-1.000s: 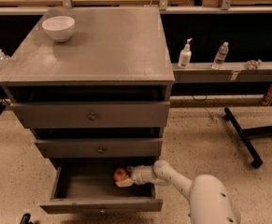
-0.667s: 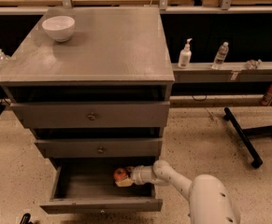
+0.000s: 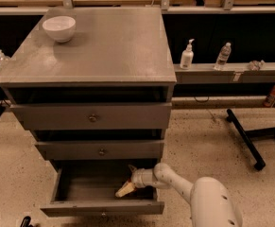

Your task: Place apple into bottom drawer

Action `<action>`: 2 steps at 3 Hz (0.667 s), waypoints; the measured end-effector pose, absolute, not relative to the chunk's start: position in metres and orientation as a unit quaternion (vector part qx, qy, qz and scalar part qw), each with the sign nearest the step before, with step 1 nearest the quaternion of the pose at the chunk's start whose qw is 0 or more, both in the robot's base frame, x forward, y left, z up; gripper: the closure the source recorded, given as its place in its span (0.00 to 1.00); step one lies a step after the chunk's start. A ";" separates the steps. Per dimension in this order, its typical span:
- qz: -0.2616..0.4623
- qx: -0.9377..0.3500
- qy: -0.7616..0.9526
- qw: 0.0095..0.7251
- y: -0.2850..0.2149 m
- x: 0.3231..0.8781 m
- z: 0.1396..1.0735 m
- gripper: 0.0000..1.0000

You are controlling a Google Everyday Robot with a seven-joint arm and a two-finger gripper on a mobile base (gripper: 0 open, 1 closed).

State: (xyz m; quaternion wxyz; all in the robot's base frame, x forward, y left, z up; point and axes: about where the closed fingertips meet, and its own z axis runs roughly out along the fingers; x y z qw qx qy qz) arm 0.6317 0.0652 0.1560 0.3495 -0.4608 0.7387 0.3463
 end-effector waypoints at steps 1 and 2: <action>0.346 -0.461 0.739 0.349 0.065 0.632 0.156 0.00; 0.345 -0.471 0.731 0.355 0.069 0.628 0.161 0.00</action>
Offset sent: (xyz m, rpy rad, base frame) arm -0.0061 0.0042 0.0142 -0.0012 -0.0585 0.0354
